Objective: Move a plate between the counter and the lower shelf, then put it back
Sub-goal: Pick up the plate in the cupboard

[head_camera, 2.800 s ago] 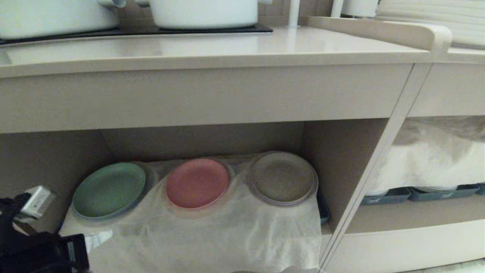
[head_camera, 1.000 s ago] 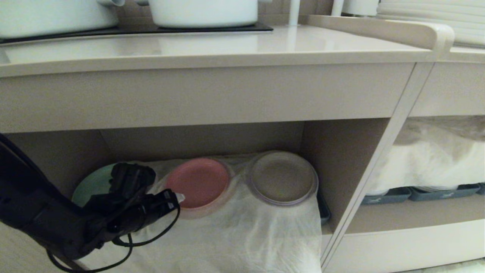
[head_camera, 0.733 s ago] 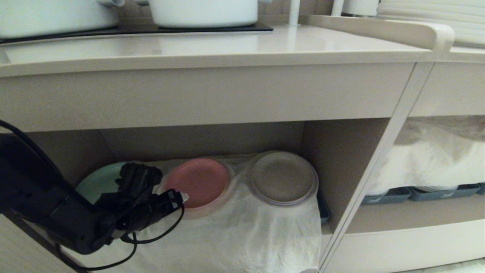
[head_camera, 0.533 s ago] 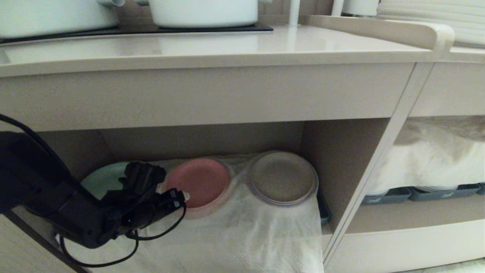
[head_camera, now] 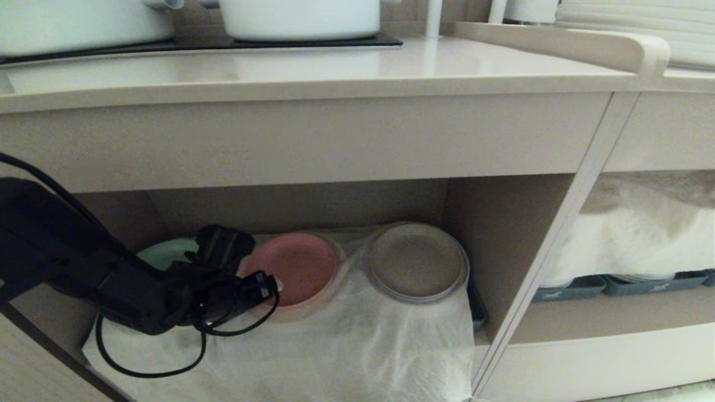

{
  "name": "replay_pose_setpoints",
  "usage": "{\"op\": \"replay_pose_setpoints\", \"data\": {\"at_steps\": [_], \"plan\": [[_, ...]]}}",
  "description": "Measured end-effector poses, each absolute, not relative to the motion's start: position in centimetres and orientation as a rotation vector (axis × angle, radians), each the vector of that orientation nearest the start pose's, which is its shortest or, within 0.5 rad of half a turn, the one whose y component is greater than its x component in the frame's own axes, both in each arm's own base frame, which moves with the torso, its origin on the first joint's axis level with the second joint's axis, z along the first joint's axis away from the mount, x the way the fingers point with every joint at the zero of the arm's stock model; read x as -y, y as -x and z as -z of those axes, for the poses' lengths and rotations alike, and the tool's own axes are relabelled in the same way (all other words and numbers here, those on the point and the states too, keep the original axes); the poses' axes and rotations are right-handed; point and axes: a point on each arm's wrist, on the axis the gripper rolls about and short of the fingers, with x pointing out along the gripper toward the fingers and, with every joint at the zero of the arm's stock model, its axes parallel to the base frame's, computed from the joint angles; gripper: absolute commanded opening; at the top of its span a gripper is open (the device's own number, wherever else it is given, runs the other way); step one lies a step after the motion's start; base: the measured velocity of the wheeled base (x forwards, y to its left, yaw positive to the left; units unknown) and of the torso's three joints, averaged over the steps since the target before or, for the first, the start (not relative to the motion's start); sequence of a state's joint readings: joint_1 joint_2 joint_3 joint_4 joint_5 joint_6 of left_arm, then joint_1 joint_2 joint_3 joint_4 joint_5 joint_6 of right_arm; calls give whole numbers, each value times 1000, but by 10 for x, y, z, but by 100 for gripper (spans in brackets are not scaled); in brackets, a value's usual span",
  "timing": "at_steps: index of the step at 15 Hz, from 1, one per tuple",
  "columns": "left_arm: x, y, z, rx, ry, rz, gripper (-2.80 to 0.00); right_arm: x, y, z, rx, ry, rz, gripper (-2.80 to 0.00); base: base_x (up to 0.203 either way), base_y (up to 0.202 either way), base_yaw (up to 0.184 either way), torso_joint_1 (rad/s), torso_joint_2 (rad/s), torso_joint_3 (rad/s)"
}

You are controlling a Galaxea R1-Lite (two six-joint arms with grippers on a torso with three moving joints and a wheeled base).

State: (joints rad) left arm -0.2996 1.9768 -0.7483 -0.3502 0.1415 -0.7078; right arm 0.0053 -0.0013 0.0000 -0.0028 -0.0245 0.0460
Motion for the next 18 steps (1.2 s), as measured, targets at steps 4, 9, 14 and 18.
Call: {"op": "replay_pose_setpoints", "data": {"at_steps": [4,9,14,18], "plan": [[90,-302,-55,-873,455,-159,0,1,23,-76,4,-46,19,-280,0,0,0,0,0,0],[90,-303,-50,-883,448,-168,0,1,23,-76,4,-46,18,-280,0,0,0,0,0,0],[89,-304,-42,-889,426,-206,0,1,23,-76,4,-46,19,-280,0,0,0,0,0,0],[89,-306,-38,-895,422,-210,0,1,23,-76,4,-46,19,-280,0,0,0,0,0,0]]}}
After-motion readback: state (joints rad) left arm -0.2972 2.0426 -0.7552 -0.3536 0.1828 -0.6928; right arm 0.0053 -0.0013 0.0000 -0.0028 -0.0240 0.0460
